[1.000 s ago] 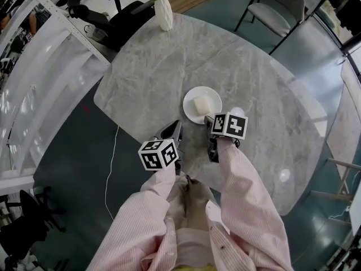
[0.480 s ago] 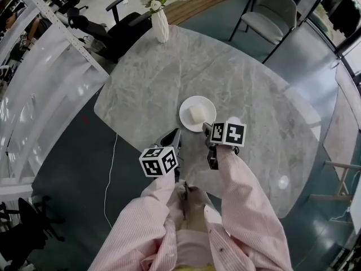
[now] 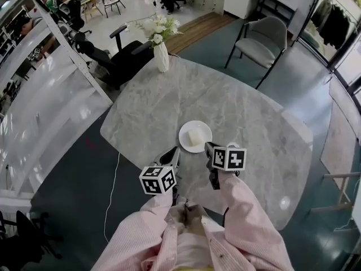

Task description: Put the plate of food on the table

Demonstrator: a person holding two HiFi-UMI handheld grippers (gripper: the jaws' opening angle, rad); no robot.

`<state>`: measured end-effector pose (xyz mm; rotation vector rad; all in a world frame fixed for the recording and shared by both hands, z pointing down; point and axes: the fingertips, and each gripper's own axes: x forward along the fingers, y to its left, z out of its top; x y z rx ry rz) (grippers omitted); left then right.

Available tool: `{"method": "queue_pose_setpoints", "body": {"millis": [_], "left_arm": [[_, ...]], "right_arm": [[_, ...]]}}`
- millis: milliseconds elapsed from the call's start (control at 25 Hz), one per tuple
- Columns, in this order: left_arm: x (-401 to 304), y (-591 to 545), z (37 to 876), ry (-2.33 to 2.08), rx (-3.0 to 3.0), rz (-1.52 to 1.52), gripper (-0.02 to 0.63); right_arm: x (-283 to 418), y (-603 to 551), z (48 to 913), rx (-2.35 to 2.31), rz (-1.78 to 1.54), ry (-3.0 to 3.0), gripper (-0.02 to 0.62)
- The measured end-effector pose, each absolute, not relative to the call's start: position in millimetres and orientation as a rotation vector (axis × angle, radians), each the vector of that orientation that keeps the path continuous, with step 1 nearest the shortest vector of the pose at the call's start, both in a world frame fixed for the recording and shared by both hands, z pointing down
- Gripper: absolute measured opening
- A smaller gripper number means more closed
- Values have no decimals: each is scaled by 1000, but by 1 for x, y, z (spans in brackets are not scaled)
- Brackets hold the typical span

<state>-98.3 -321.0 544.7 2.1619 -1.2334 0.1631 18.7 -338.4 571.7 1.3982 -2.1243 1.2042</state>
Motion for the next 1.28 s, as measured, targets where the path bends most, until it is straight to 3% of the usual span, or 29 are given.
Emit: {"method": "queue_pose_setpoints", "body": {"millis": [1280], "left_arm": [[-140,-311,418,-1469,2520,-25,-9]], "right_arm": [[38,-313,433,1458,704,-2807,5]]}}
